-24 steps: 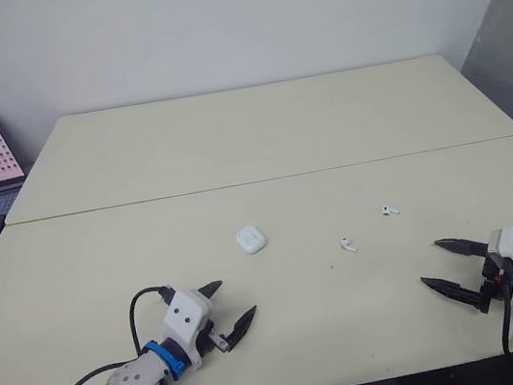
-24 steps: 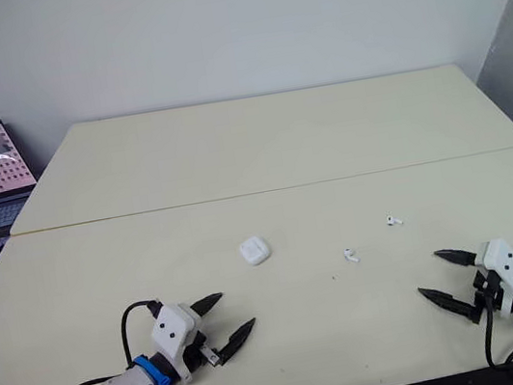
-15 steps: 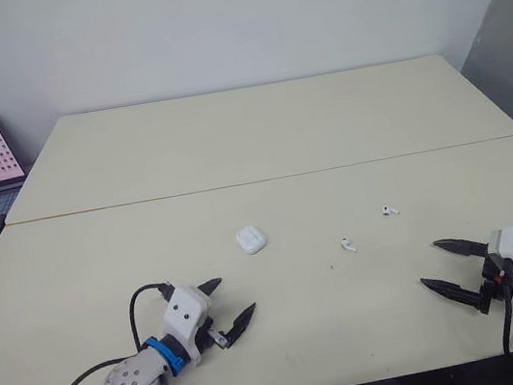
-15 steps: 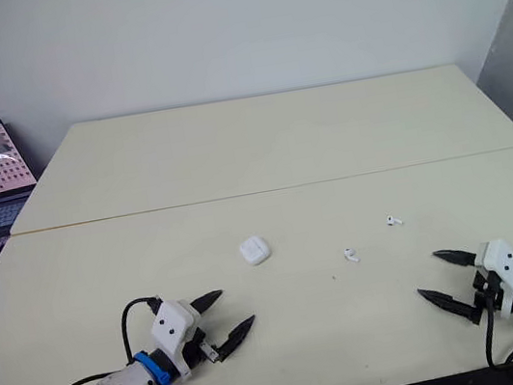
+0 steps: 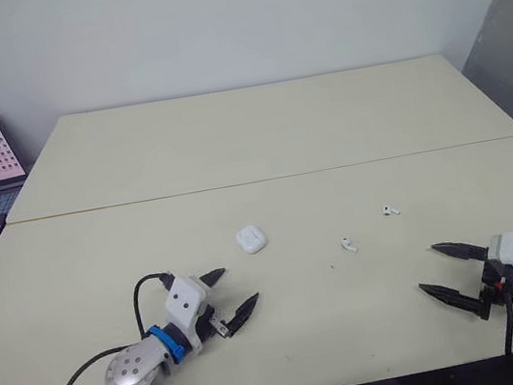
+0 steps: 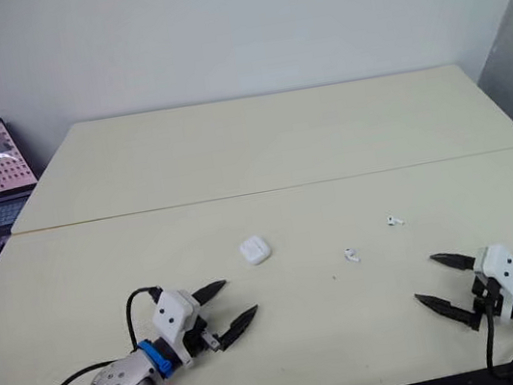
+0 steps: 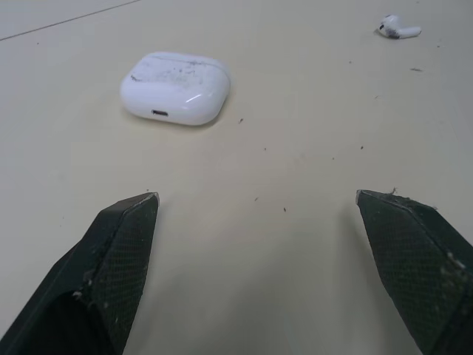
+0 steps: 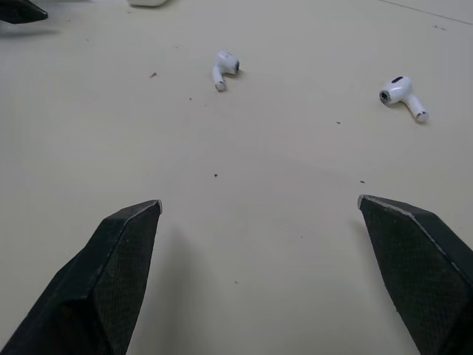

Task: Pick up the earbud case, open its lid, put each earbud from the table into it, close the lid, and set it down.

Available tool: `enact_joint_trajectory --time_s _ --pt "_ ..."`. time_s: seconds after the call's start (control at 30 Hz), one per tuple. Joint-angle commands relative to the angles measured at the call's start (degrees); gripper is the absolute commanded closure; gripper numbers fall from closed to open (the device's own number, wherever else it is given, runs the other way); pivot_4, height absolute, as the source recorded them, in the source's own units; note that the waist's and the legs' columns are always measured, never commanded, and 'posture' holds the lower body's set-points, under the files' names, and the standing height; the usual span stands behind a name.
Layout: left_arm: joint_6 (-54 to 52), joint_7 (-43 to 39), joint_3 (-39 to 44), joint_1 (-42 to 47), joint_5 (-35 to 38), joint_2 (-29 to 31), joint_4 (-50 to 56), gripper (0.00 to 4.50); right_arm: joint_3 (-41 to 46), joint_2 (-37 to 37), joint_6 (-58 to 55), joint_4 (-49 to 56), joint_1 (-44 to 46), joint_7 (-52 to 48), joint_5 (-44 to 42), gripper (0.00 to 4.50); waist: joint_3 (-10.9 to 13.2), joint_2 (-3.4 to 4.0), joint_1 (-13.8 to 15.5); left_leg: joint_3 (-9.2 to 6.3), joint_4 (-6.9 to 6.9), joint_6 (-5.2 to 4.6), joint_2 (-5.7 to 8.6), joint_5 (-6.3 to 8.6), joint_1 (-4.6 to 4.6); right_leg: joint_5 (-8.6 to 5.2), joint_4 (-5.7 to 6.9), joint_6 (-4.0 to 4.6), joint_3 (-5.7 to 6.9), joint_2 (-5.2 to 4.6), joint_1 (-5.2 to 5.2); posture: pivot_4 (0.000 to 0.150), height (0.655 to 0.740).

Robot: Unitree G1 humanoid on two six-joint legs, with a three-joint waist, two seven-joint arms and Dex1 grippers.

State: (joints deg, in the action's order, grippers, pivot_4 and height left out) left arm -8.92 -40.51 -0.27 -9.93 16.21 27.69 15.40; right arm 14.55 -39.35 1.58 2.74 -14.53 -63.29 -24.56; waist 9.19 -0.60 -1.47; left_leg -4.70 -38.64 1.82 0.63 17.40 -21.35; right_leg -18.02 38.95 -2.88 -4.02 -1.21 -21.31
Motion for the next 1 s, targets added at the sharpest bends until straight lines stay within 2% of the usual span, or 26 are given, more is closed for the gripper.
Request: enact_joint_trajectory --time_s 0.03,0.37,0.63,1.0 --pt "-1.09 -0.55 -0.79 3.23 1.82 -1.27 -0.49 0.0 1.04 0.61 -1.55 6.54 -1.94 1.3 -2.51 0.03 0.0 -0.01 0.01 -0.02 0.0 0.0 0.0 0.0 0.0 0.0 0.0 0.0 0.02 0.0 0.0 0.15 0.74" --pt "-0.84 -7.78 -2.3 18.54 0.93 0.71 -13.37 0.0 1.11 2.15 -10.15 19.04 -2.33 6.96 -8.79 0.03 0.01 -0.02 -0.06 0.0 -0.02 0.0 0.01 0.0 -0.01 0.0 0.02 0.0 0.09 0.04 -0.02 0.15 0.74" --pt "6.94 -16.29 -6.09 30.21 -3.9 2.26 -29.59 0.0 1.0 2.74 -12.02 23.43 -1.72 9.49 -9.74 0.03 0.01 -0.03 -0.01 -0.02 -0.05 0.0 0.04 0.0 -0.04 0.0 0.02 0.0 0.27 0.04 -0.03 0.15 0.74" --pt "13.73 -18.43 -6.82 36.8 -6.54 -1.01 -43.66 0.0 0.58 4.46 -11.47 25.2 -3.21 11.57 -8.5 0.03 0.01 -0.04 -0.03 -0.06 -0.08 0.0 0.06 -0.01 -0.07 0.0 0.04 0.0 0.3 0.04 -0.05 0.15 0.74"
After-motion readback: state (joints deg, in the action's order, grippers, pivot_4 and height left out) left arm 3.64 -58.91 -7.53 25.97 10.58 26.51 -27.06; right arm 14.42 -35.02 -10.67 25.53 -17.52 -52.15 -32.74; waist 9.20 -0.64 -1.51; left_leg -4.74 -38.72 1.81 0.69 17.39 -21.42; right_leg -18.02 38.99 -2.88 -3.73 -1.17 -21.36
